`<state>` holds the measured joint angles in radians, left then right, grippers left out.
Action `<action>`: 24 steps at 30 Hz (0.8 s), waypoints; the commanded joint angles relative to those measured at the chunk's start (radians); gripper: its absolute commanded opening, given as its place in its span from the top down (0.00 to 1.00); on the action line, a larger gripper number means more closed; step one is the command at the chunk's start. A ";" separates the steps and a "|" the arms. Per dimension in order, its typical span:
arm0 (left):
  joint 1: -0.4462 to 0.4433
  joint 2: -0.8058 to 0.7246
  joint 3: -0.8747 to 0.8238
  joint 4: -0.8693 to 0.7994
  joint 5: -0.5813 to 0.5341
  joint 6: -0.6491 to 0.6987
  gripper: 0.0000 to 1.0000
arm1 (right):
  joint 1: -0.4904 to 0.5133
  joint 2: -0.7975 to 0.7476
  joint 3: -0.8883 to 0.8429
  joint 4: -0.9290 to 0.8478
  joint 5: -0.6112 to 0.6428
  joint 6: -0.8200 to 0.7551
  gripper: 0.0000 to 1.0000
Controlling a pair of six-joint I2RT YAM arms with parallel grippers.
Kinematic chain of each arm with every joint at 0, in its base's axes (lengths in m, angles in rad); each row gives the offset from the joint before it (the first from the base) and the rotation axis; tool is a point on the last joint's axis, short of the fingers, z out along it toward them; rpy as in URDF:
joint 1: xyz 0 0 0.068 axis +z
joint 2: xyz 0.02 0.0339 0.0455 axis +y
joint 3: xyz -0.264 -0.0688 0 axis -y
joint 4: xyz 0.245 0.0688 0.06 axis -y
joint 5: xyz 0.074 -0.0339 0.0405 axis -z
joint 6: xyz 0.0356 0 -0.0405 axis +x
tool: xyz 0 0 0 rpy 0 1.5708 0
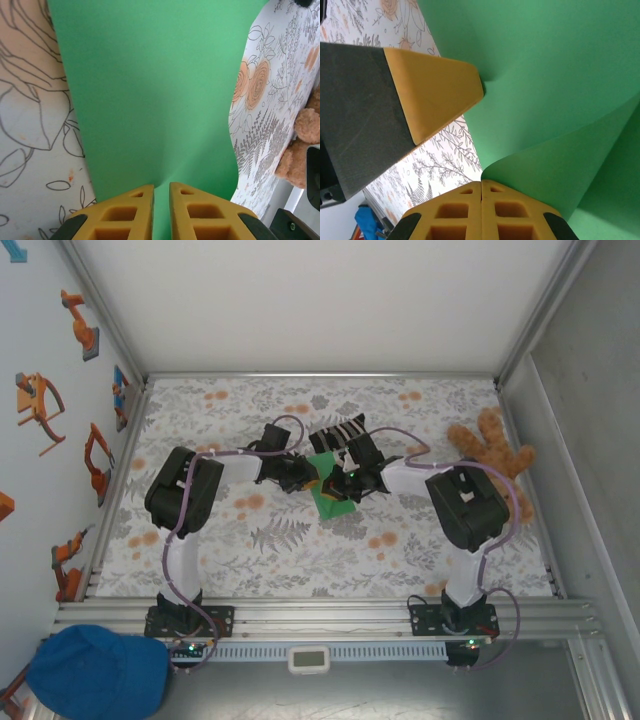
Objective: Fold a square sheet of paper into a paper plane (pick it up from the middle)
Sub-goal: Fold the triangle a second time at the center of the table.
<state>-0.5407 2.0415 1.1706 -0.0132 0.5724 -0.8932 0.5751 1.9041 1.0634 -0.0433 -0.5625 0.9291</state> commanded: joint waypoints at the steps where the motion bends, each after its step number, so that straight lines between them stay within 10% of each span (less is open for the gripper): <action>1: 0.002 0.034 -0.014 -0.070 -0.031 0.019 0.86 | 0.009 0.017 0.019 0.051 0.034 0.041 1.00; 24: 0.001 0.031 -0.019 -0.074 -0.033 0.016 0.87 | 0.015 0.068 0.032 0.093 0.042 0.059 1.00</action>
<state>-0.5407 2.0415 1.1706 -0.0158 0.5686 -0.8932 0.5804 1.9644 1.0767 0.0349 -0.5297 0.9783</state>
